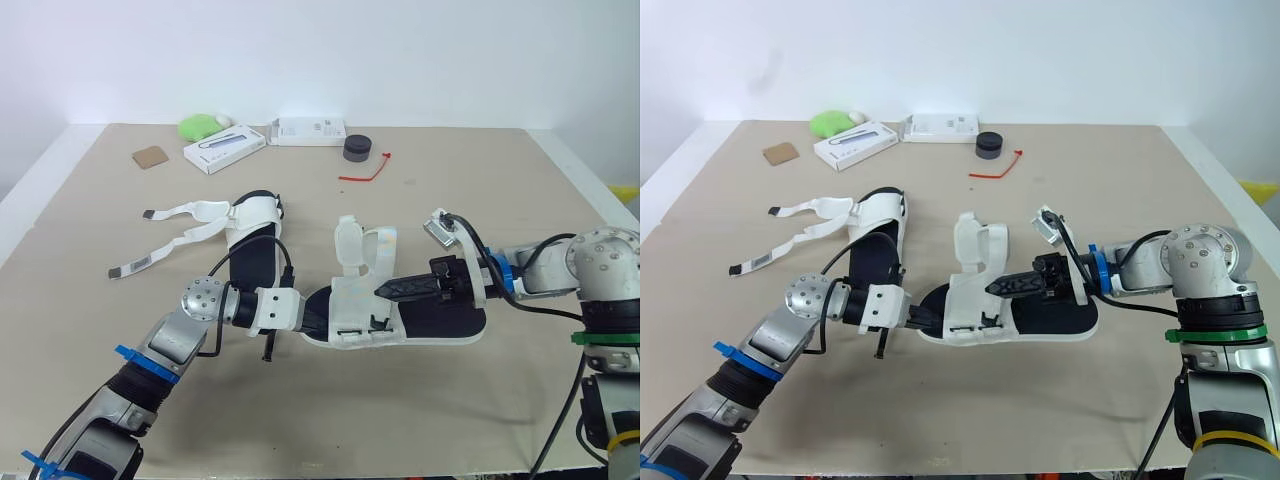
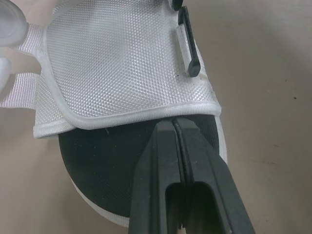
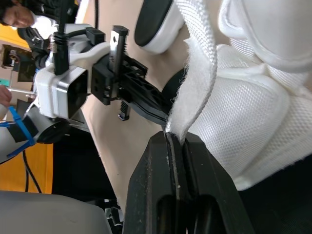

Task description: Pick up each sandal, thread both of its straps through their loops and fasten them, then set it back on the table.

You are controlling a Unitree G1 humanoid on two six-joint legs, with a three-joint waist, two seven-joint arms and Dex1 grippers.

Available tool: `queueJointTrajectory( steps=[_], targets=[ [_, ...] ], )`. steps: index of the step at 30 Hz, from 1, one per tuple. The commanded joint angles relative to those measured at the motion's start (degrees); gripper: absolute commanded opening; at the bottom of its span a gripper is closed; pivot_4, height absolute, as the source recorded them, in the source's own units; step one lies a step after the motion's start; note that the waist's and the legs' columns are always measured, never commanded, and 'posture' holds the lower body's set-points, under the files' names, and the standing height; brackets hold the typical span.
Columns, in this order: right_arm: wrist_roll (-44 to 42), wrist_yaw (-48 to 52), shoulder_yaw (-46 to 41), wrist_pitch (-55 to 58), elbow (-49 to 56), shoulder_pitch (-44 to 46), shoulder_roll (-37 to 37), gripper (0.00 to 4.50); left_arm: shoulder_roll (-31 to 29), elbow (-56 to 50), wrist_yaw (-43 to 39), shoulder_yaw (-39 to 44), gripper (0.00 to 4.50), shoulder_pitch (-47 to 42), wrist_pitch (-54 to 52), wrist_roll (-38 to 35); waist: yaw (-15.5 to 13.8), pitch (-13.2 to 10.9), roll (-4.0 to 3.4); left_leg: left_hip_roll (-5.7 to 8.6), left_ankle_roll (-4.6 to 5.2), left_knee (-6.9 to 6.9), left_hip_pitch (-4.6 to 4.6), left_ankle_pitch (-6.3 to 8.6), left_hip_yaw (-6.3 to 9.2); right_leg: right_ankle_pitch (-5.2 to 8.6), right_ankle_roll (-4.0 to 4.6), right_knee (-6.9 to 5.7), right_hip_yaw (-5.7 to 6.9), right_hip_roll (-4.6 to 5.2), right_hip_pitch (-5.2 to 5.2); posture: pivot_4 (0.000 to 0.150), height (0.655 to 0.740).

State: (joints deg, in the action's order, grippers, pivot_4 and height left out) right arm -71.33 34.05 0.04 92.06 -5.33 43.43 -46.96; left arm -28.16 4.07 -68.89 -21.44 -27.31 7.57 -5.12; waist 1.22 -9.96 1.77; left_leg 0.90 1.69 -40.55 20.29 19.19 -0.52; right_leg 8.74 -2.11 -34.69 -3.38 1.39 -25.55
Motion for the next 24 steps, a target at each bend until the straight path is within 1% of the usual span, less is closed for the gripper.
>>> queueJointTrajectory(
  steps=[1, 10, 17, 24],
  targets=[
    [1.3, 2.2, -1.2, 0.3, 0.9, 0.7, 0.2, 0.04, -1.2, 0.9, -0.7, -0.9, 0.0, 1.2, -0.6, 1.2, 0.0, 0.0, 0.0, 0.0, 0.0, 0.0, 0.0, 0.0, 0.0, 0.0, 0.0, 0.0, 0.0, 0.0, 0.0, 0.15, 0.74],
    [1.6, 7.2, 0.8, 0.4, 6.8, -0.3, -1.2, 0.04, -1.2, 1.3, -0.7, -0.8, 0.0, 1.0, -0.4, 1.2, 0.0, 0.0, -0.01, 0.0, 0.0, 0.0, 0.0, 0.0, 0.04, 0.0, 0.0, 0.0, 0.04, -0.01, 0.0, 0.15, 0.74],
    [4.8, 7.4, 1.2, -0.1, 11.8, -2.6, -0.5, 0.04, -1.2, 1.1, -0.6, -0.8, 0.0, 1.1, -0.5, 1.2, 0.0, 0.0, -0.03, -0.01, 0.0, 0.0, 0.0, 0.0, 0.09, 0.0, 0.02, 0.0, 0.08, -0.01, 0.0, 0.15, 0.74],
    [8.4, 7.8, 1.6, -1.3, 13.2, -4.1, -0.4, 0.04, -1.2, 1.1, -0.5, -0.9, 0.0, 1.1, -0.6, 1.3, 0.0, 0.0, -0.03, 0.0, -0.01, 0.0, 0.01, -0.01, 0.15, 0.0, 0.05, 0.0, 0.13, -0.01, 0.01, 0.15, 0.74]
  ],
)
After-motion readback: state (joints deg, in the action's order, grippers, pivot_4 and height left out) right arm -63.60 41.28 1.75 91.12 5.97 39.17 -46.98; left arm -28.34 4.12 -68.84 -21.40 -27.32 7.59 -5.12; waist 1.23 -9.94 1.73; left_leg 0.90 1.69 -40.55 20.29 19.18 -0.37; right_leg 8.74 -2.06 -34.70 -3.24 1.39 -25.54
